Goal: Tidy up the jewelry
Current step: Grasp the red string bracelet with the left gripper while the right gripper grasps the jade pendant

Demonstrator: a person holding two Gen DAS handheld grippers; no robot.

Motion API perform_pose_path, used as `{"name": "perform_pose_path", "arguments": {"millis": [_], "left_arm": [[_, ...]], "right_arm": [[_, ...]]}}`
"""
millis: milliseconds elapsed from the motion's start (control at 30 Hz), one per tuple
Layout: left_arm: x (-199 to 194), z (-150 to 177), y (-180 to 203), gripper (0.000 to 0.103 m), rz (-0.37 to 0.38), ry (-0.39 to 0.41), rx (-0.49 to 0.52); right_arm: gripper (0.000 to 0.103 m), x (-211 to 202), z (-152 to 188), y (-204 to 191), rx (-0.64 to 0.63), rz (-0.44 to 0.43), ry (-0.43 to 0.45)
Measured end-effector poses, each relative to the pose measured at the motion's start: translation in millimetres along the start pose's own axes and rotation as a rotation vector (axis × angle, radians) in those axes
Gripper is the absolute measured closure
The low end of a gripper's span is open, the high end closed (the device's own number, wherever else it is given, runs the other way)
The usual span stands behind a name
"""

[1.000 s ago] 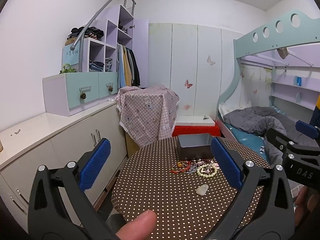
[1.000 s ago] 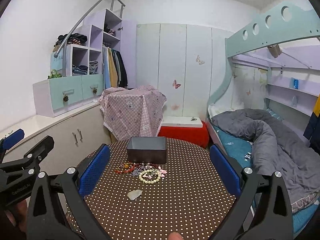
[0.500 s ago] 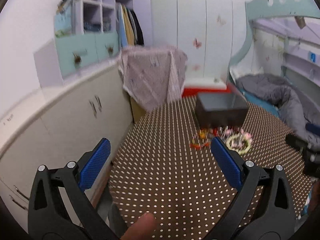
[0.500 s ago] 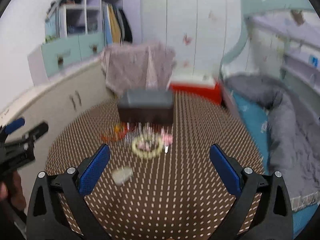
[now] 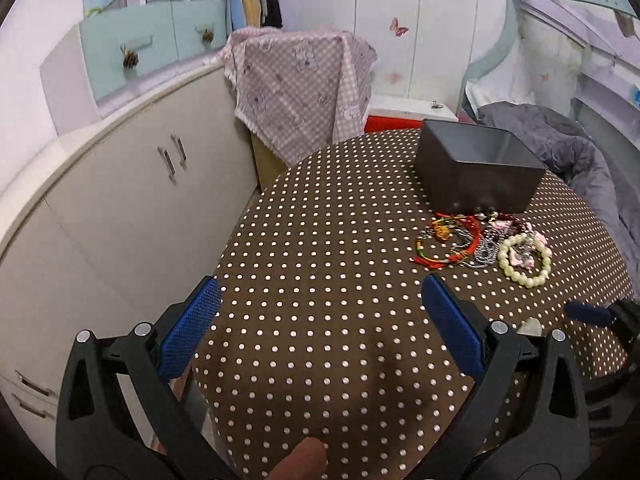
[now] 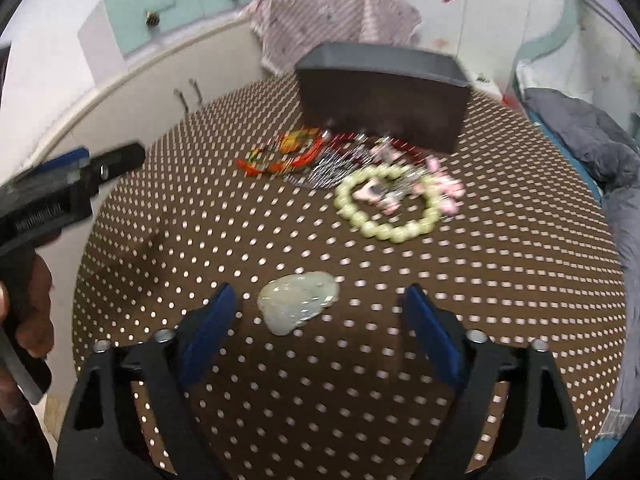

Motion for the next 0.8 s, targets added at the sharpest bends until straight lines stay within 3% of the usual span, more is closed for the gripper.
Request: {"name": "perform_pose_path", "arguments": {"millis": [67, 133, 167, 367, 800], "left_arm": [[7.1, -3.2, -0.9, 0.005, 0.006, -0.015, -0.002], [14.4, -6.8, 1.5, 0.005, 0.018, -0.028, 0.008], [17.7, -8.5, 3.4, 0.005, 0.026, -0.035, 0.019], [43.1, -20.3, 24.0, 0.005, 0.063, -0.085, 0.098], [108.6, -34.1, 41.9, 0.006, 0.058, -0.216, 0.129]], "right_arm": [[0.04, 3.3, 1.3, -8.9, -0.047, 0.036, 0.012], [0.058, 2.1, 0.7, -11.7, -0.055, 0.039, 0.024], [0.062, 1.1, -0.9, -11.0, -0.046, 0.038, 0.026], [0.062, 1.9, -5.5, -7.1, -0.042, 0.011, 0.017], [0.062, 2.8, -15.7, 23.7, -0.004, -0.023, 0.018]]}}
Point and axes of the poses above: each gripper's, at about its wrist camera, not at the fingertips, and x roughly the way its jaws point, y to its right, z to its underside, the point moved 3 cm from there along x, roughly the way its jaws point, and after that the axes turned 7 degrees about z, right-handed, at the moved point
